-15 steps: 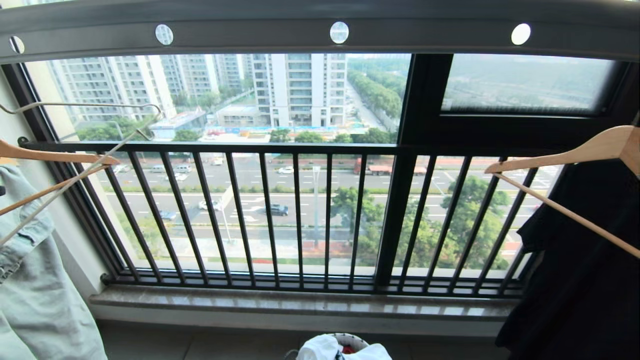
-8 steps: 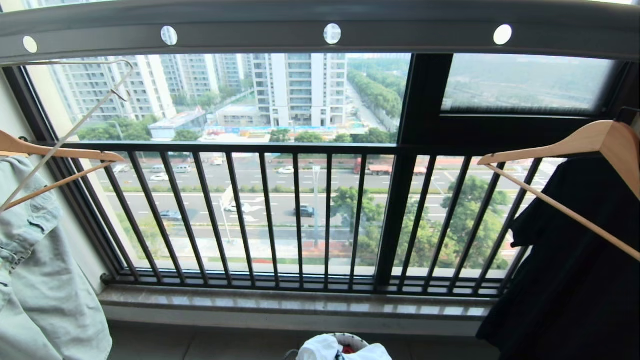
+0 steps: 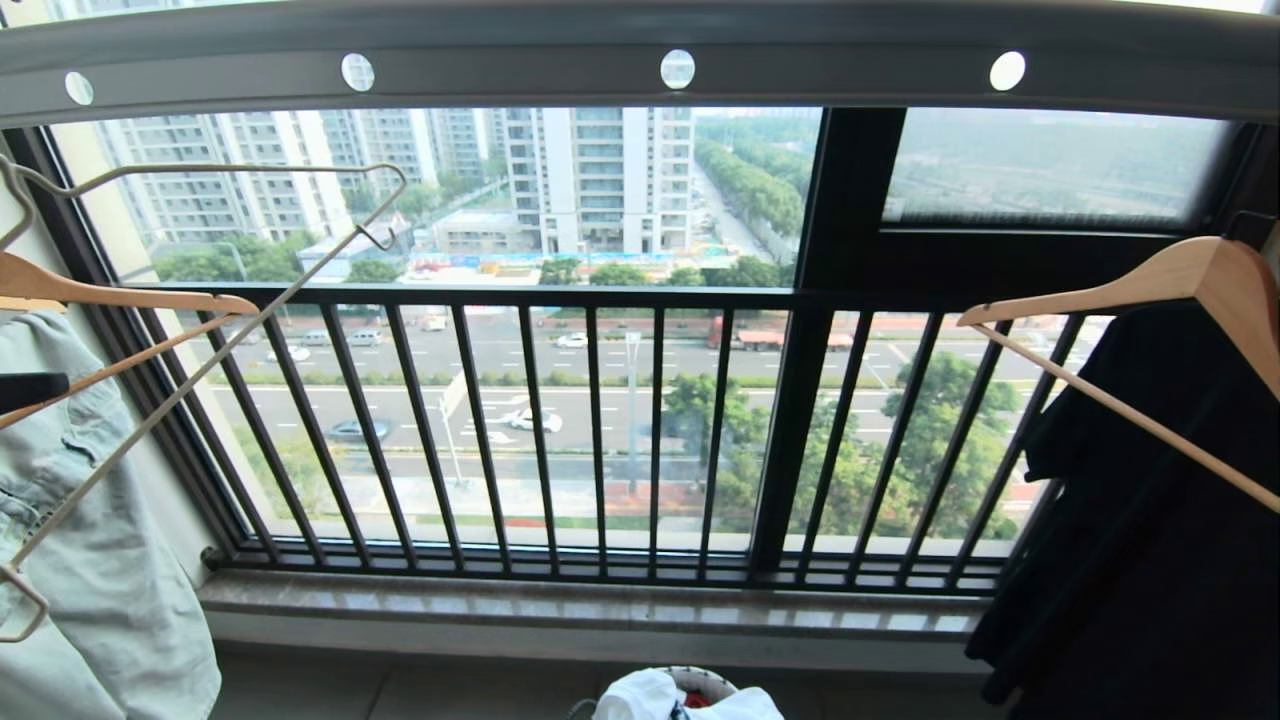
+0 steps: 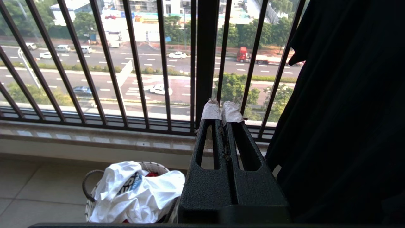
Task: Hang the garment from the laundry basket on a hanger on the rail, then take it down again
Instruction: Pick up the clothes rack on the clothesline
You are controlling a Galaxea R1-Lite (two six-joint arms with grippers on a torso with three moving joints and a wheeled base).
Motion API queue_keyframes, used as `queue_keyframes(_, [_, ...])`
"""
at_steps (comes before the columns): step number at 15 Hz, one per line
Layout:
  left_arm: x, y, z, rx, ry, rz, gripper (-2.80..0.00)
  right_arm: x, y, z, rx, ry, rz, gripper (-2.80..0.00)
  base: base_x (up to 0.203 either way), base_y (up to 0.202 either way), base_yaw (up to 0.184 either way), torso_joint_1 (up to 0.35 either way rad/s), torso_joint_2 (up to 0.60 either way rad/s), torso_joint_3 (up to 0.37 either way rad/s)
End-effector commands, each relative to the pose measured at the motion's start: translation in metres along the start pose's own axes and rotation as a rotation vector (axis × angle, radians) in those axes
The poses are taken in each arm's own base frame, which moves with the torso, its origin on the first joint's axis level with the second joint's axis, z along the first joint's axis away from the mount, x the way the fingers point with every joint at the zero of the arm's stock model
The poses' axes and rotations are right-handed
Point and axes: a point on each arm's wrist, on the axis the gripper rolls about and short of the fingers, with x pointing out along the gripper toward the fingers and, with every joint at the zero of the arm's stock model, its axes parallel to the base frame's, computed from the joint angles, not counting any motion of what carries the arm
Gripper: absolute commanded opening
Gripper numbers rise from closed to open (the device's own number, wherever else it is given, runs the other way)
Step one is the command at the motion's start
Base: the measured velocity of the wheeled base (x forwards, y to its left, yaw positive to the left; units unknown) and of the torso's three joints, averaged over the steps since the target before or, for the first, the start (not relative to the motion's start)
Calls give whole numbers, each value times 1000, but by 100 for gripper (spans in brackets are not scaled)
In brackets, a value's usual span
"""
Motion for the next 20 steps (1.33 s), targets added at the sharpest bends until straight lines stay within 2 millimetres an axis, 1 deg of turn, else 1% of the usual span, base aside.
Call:
queue_keyframes(1, [13, -8, -3, 15, 43, -132, -280, 0, 0, 0, 0, 1, 1, -280, 0, 0, 0, 0, 0, 0])
queue_keyframes(3, [35, -9, -9, 30, 115, -254, -280, 0, 0, 0, 0, 1, 1, -280, 0, 0, 0, 0, 0, 0])
queue_keyframes(6, [68, -7, -24, 111, 213, -364, -280, 0, 0, 0, 0, 0, 1, -280, 0, 0, 0, 0, 0, 0])
queue_keyframes(10, [96, 1, -64, 268, 329, -466, -280, 0, 0, 0, 0, 0, 1, -280, 0, 0, 0, 0, 0, 0])
queue_keyframes(11, [101, 1, -72, 278, 353, -490, -280, 0, 0, 0, 0, 1, 1, -280, 0, 0, 0, 0, 0, 0])
queue_keyframes(13, [114, 4, -77, 291, 384, -519, -280, 0, 0, 0, 0, 1, 1, -280, 0, 0, 0, 0, 0, 0])
queue_keyframes(14, [119, 4, -76, 306, 386, -530, -280, 0, 0, 0, 0, 0, 1, -280, 0, 0, 0, 0, 0, 0])
queue_keyframes(16, [125, 3, -85, 332, 410, -574, -280, 0, 0, 0, 0, 2, 1, -280, 0, 0, 0, 0, 0, 0])
queue_keyframes(20, [125, 0, -85, 305, 357, -672, -280, 0, 0, 0, 0, 2, 1, -280, 0, 0, 0, 0, 0, 0])
